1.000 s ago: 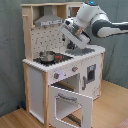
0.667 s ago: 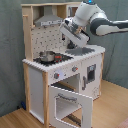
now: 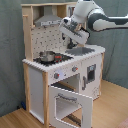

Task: Play with the kitchen

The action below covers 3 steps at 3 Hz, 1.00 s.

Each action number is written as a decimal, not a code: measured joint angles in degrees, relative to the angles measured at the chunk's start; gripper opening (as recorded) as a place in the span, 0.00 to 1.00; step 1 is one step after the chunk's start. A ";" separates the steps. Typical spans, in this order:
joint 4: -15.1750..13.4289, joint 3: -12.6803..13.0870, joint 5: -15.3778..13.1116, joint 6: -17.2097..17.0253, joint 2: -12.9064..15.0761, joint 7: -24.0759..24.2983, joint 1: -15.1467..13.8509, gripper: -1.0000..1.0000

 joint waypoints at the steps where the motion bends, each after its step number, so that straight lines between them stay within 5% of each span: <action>1: 0.53 2.52 1.85 -0.52 -0.01 -4.48 -4.07 1.00; 3: 2.17 8.58 3.32 -0.52 -0.43 -10.86 -12.39 1.00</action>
